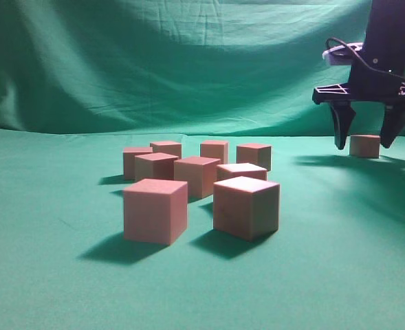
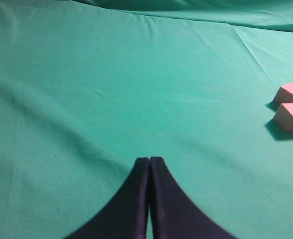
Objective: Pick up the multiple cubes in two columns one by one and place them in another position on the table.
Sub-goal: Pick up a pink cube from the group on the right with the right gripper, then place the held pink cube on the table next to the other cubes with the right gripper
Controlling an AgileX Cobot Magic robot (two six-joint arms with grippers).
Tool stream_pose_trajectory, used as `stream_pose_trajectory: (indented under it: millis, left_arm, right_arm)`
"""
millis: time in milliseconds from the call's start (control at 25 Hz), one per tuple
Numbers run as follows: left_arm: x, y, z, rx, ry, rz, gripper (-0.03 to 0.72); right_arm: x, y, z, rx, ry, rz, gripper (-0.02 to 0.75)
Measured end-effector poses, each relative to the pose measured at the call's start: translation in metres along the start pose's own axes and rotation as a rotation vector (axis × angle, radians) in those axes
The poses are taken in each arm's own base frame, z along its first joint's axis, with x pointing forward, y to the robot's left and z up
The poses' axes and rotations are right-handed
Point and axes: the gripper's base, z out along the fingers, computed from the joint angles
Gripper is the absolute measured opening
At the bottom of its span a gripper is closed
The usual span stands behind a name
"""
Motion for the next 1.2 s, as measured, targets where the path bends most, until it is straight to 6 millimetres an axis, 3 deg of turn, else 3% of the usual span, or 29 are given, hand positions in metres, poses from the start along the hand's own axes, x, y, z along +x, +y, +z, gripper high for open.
stream_pose_trajectory:
  millis: [200, 360, 480, 600, 720, 920, 1040, 1200]
  left_arm:
    - [0.0, 0.0, 0.0, 0.0, 0.0, 0.0, 0.0]
    - [0.0, 0.0, 0.0, 0.0, 0.0, 0.0, 0.0]
    - [0.0, 0.0, 0.0, 0.0, 0.0, 0.0, 0.0]
    - [0.0, 0.0, 0.0, 0.0, 0.0, 0.0, 0.0]
    - [0.0, 0.0, 0.0, 0.0, 0.0, 0.0, 0.0]
    - [0.0, 0.0, 0.0, 0.0, 0.0, 0.0, 0.0]
    - [0.0, 0.0, 0.0, 0.0, 0.0, 0.0, 0.0]
    - [0.0, 0.0, 0.0, 0.0, 0.0, 0.0, 0.0]
  right_arm:
    - [0.001, 0.0, 0.003, 0.0, 0.003, 0.0, 0.26]
    - [-0.002, 0.0, 0.0, 0.002, 0.01, 0.0, 0.254]
    - [-0.01, 0.001, -0.014, 0.005, 0.013, 0.0, 0.254]
    - [-0.021, 0.008, -0.051, -0.003, -0.011, -0.007, 0.254]
    - [-0.023, 0.022, -0.109, -0.057, -0.06, -0.007, 0.254]
    - [-0.004, 0.051, -0.201, -0.16, -0.162, -0.051, 0.254]
    - [0.02, 0.069, -0.231, -0.202, -0.2, -0.107, 0.254]
    - [0.065, 0.103, -0.238, -0.257, -0.16, -0.246, 0.254]
